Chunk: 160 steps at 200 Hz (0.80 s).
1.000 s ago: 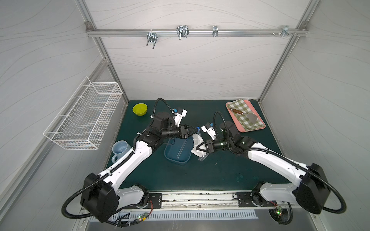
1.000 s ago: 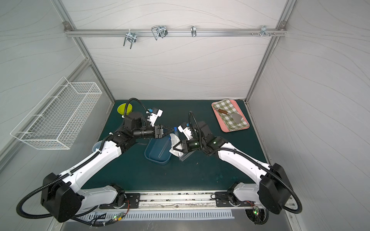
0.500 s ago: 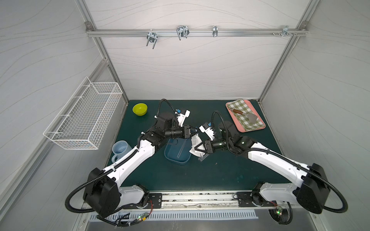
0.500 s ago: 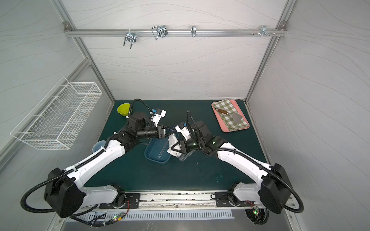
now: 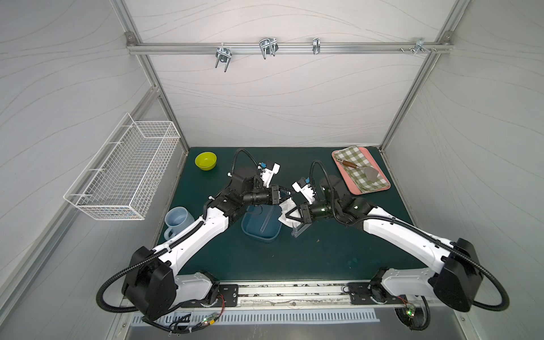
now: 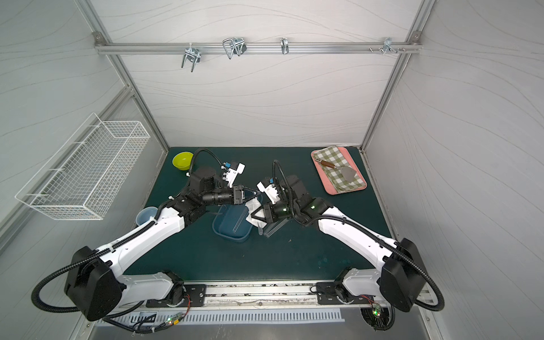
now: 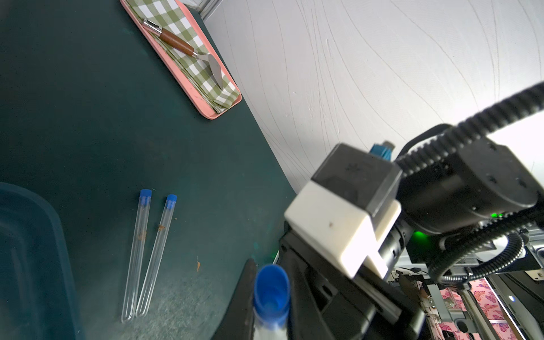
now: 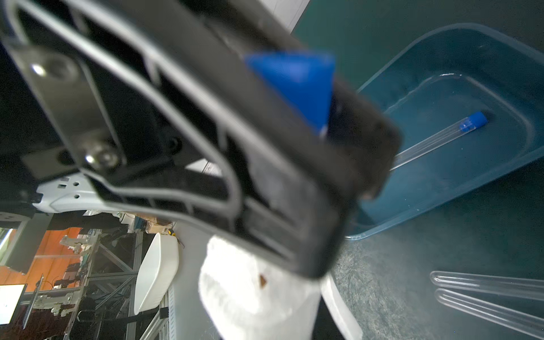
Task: Wipe the exteriors of test tubes
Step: Wipe the dirt from the test tube.
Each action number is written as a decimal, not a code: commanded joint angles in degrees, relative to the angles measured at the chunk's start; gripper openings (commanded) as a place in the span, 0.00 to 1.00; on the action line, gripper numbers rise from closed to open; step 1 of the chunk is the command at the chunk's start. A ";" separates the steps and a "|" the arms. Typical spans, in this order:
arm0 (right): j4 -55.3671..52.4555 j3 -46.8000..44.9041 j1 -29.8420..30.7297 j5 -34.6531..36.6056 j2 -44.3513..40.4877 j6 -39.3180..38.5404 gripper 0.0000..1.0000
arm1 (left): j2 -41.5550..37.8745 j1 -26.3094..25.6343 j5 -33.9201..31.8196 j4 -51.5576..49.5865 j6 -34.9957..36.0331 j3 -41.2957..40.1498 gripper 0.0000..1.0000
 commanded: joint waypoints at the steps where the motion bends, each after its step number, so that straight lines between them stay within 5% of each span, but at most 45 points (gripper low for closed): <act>1: 1.76 3.31 -1.67 -3.07 0.97 -1.46 0.21 | -1.03 -0.15 -0.99 1.33 0.50 -0.06 0.10; 60: 3.14 4.51 -2.69 -5.36 3.09 -1.10 0.21 | -0.98 -0.14 -1.17 1.85 -0.03 0.12 0.10; 160: 5.22 -10.60 5.02 0.78 -4.73 6.28 0.21 | -0.46 3.27 -0.83 0.32 0.98 1.50 0.10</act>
